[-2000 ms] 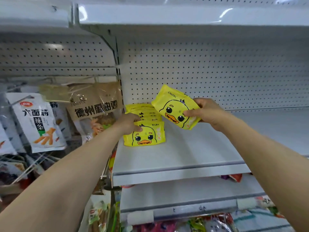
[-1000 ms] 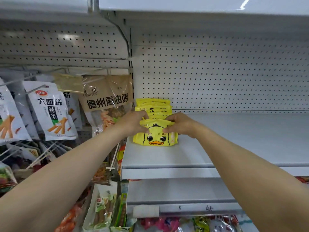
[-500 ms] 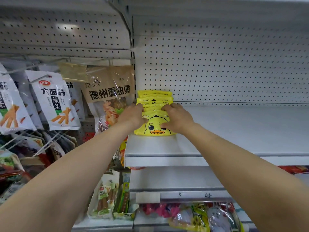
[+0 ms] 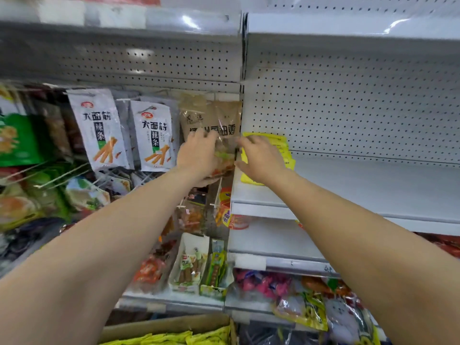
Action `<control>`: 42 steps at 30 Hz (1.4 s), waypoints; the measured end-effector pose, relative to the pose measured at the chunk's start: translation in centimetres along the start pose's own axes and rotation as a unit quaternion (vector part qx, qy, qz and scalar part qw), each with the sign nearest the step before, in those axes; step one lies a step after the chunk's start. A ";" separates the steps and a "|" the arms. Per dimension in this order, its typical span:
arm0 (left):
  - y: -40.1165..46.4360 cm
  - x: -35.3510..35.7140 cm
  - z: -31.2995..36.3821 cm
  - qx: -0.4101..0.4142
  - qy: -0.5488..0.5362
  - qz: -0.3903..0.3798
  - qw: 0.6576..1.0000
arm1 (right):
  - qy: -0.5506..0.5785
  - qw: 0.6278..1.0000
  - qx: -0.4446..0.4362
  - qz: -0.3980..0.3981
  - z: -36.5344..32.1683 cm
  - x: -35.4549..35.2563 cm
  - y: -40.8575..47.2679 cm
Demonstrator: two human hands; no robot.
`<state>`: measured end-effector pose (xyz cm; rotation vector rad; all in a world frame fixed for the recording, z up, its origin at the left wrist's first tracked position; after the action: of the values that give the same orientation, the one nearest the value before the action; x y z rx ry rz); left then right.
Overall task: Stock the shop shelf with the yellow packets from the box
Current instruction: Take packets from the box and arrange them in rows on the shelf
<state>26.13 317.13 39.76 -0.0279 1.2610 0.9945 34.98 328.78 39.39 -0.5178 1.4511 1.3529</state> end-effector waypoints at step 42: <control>-48.2 20.3 -36.1 -0.459 -0.061 -0.299 0.834 | 0.138 0.824 -0.174 -0.521 -33.0 38.6 -29.2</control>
<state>28.00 281.56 -12.89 -1.0337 0.4841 0.9293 32.81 303.49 -13.38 -1.5340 0.8330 0.6253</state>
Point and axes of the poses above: each hand's wrist, its own y-axis towards the middle knuckle, its own x-axis out of the palm, z = x × y, the point moved 7 cm from there along y, towards the middle knuckle, and after that the axes turned 13 degrees about -y, right-handed, at the moved point
